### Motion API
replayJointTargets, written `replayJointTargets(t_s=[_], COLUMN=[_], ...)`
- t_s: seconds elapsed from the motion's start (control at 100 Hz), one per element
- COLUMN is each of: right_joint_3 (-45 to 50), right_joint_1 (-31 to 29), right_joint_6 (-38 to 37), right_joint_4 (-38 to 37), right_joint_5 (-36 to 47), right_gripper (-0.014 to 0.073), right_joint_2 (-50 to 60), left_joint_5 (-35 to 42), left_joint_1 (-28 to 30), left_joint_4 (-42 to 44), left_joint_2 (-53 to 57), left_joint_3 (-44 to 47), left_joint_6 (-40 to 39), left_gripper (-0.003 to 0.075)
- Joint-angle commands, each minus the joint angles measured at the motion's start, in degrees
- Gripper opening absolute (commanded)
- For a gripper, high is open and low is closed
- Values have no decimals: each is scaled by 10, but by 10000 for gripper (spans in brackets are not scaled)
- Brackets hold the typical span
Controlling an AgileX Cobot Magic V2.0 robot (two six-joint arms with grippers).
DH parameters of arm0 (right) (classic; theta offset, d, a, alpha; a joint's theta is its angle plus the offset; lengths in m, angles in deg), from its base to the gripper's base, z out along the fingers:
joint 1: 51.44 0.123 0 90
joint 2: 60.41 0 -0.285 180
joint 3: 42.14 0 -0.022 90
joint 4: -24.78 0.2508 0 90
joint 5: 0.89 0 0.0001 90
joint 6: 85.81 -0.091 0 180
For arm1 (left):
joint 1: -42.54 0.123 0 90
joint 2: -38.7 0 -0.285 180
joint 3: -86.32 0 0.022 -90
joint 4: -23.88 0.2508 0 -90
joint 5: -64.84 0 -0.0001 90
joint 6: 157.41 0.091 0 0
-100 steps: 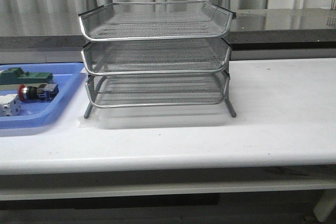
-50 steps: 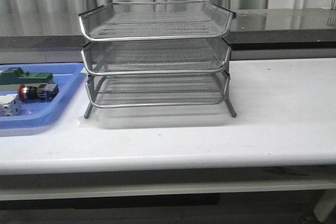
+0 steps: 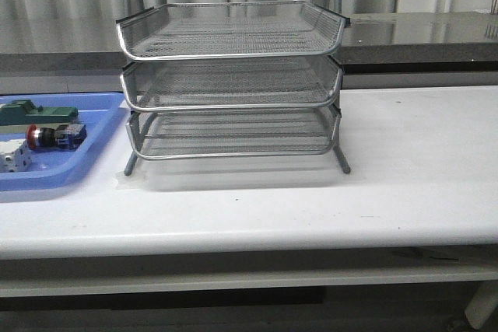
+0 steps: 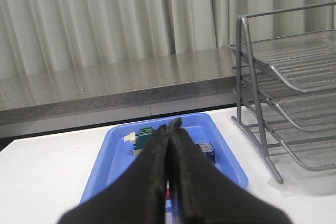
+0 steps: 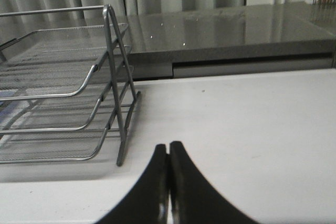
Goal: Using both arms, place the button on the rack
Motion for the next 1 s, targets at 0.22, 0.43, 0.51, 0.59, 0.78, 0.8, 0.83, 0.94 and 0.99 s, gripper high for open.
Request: replayJointTargets(t_s=[0.22,0.43,0.51,0.59,0.78,0.8,0.83,0.94,0.99], right_joint_3=[-180,-254,-265,-267,-267,-267,-267,-267,-267], right_joint_1=[-3,-3,-3,-3,-2,-2,-2,-2,-2], right_joint_6=[3,3,3,4,7,10,16,39,50], right_joint_4=[64,134,186,238,307,311,317,339,355], right_joint_5=[-82,-115,-110,-100,-88,-88,-88,-88,-89], right_gripper=[-60,-60,-60,-60,-60,-59,-55,0,53], right_joint_2=[-231,-356,-398,-438,-512,-521,-530,-560,-570], left_joint_5=[47,47,47,47,47,47,47,47,47], left_joint_1=[-1,-1,-1,-1,-1,-1,-1,-1,-1], left_joint_4=[-3,-3,-3,-3,-3,-3,-3,-3,-3], left_joint_2=[18,18,18,18,18,18,18,18,18], left_joint_3=[32,32,32,32,32,32,32,32,32], left_joint_6=[-7,-7,-7,-7,-7,-7,-7,-7,-7], left_gripper=[-21,-21,-21,-21,-21,-21,-21,-21,-21])
